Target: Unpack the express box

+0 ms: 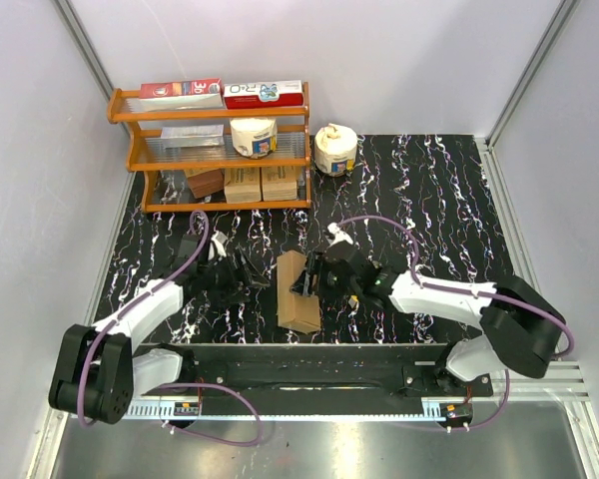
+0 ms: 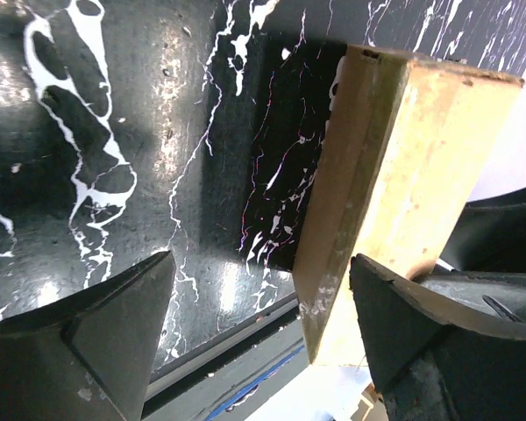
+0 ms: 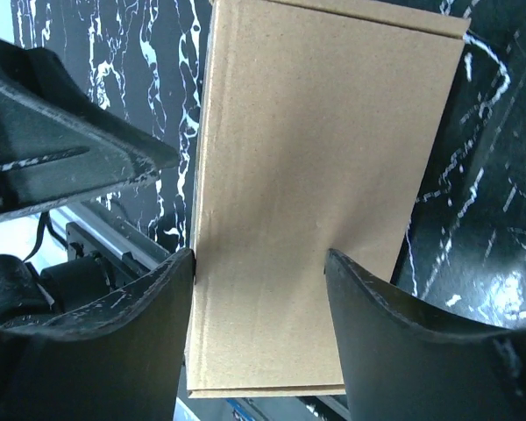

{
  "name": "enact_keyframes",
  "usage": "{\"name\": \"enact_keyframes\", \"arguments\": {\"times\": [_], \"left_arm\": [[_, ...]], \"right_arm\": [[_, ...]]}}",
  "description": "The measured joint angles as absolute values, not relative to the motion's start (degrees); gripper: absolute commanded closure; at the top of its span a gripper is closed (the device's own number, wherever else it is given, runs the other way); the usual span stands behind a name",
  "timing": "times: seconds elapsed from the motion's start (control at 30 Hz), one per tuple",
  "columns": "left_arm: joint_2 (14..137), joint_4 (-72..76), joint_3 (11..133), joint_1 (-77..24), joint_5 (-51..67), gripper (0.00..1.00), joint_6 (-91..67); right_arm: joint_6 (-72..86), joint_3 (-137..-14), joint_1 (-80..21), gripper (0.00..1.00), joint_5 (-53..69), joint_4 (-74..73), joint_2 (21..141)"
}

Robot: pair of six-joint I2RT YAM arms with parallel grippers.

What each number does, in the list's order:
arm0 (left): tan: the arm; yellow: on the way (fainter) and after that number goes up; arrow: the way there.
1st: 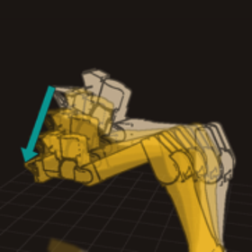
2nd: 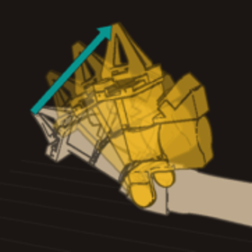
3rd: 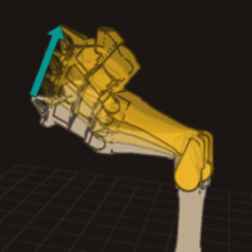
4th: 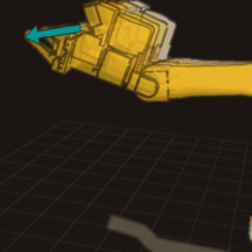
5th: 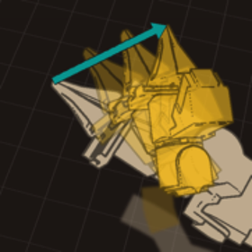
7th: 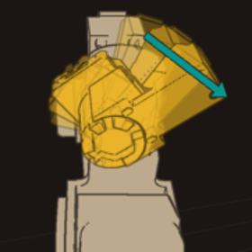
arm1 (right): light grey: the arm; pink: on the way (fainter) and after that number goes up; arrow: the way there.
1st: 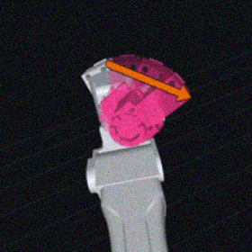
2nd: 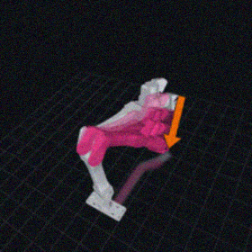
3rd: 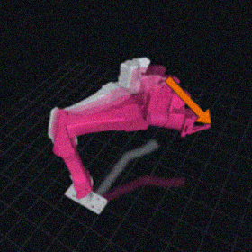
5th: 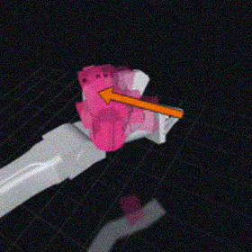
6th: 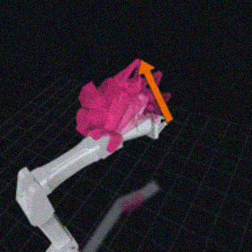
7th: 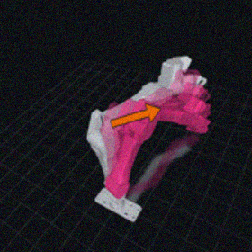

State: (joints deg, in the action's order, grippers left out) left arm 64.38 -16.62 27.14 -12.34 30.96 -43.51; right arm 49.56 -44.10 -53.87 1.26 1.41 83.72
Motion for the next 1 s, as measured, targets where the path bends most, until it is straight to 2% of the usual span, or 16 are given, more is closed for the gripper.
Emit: {"name": "enact_keyframes", "arguments": {"times": [0.23,0.3,0.4,0.5,0.57,0.63,0.73,0.77,0.9,1.0], "left_arm": [[70.6,-14.9,28.1,-14.5,31.3,0.19,-43.5],[72.2,-14.8,28.9,-14.8,31.3,0.20,-43.5],[73.5,-14.8,30.4,-15.5,31.3,0.20,-43.5],[73.9,-14.4,31.9,-16.5,31.3,0.20,-43.5],[74.1,-14.2,32.8,-17.1,31.2,0.21,-43.5],[74.1,-14.2,33.4,-17.4,30.9,0.21,-43.5],[74.0,-15.0,33.9,-17.6,29.5,0.21,-43.5],[74.0,-15.6,34.2,-17.6,28.7,0.21,-43.4],[73.7,-18.4,35.1,-17.6,24.9,0.20,-42.9],[72.4,-20.9,35.9,-17.6,21.6,0.19,-42.3]], "right_arm": [[51.4,-37.0,-52.8,0.58,1.1,1.6,74.9],[52.1,-36.4,-52.5,0.68,0.7,0.8,72.7],[52.9,-35.0,-52.1,0.66,-0.3,-0.3,70.2],[53.6,-34.0,-51.7,0.57,-1.5,-1.6,68.3],[53.8,-33.9,-51.6,0.45,-3.4,-4.3,67.0],[54.1,-34.1,-51.6,0.39,-5.3,-7.5,66.0],[54.3,-36.9,-51.6,0.23,-10.0,-16.4,64.7],[54.2,-38.3,-51.6,0.14,-11.3,-18.9,64.6],[51.7,-49.0,-51.6,0.00,-16.4,-29.5,66.6],[49.1,-57.8,-51.6,0.00,-17.5,-33.5,71.3]]}}
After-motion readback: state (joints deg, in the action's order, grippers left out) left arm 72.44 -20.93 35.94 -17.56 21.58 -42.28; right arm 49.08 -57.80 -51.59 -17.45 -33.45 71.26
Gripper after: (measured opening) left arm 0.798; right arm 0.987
